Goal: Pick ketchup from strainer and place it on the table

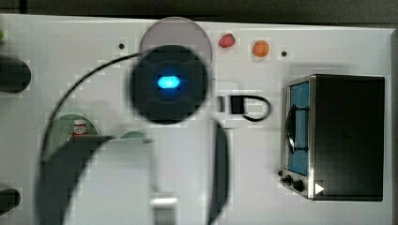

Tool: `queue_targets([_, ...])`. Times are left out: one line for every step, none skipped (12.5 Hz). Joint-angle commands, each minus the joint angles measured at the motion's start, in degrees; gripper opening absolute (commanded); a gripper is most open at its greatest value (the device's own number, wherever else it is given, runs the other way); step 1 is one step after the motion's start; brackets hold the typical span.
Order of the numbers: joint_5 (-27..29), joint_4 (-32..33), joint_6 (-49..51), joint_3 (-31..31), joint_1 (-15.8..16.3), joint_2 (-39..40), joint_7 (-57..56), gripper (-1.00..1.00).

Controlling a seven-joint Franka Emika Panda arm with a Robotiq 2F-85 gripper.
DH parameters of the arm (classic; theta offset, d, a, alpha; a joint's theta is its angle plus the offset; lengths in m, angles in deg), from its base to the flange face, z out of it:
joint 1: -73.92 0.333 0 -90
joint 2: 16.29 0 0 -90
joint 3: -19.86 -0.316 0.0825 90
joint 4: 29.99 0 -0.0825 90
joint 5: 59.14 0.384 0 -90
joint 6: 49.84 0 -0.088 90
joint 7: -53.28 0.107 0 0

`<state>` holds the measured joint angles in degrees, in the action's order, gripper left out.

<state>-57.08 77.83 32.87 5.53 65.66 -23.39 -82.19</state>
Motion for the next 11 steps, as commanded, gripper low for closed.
queue_targets([1.3, -0.9, -0.1, -8.0, 2.6, 2.0, 0.7, 1.0])
queue_targets([1.2, -0.9, -0.7, -10.9, 2.8, 2.6, 0.7, 1.0])
queue_targets([1.2, -0.8, -1.3, -13.7, 2.9, 3.3, 0.8, 1.0])
queue_targets([1.2, -0.7, -2.3, -16.5, 3.0, 4.2, 0.9, 1.0])
queue_targets([1.2, -0.4, -3.2, -19.2, 3.1, 5.2, 0.9, 1.0])
queue_targets([1.2, 0.1, -4.4, -21.9, 3.3, 6.2, 0.9, 1.0])
queue_targets([1.2, 1.0, -5.9, -24.4, 3.3, 7.2, 0.9, 1.0])
queue_targets([1.2, 2.2, -7.8, -26.9, 3.4, 8.3, 0.9, 1.0])
queue_targets([1.2, 3.7, -10.2, -28.9, 3.5, 9.4, 0.9, 1.0])
queue_targets([1.1, 5.7, -13.3, -30.6, 3.6, 10.4, 0.9, 1.0])
queue_targets([1.0, 8.0, -17.3, -32.0, 3.6, 11.4, 1.0, 1.0])
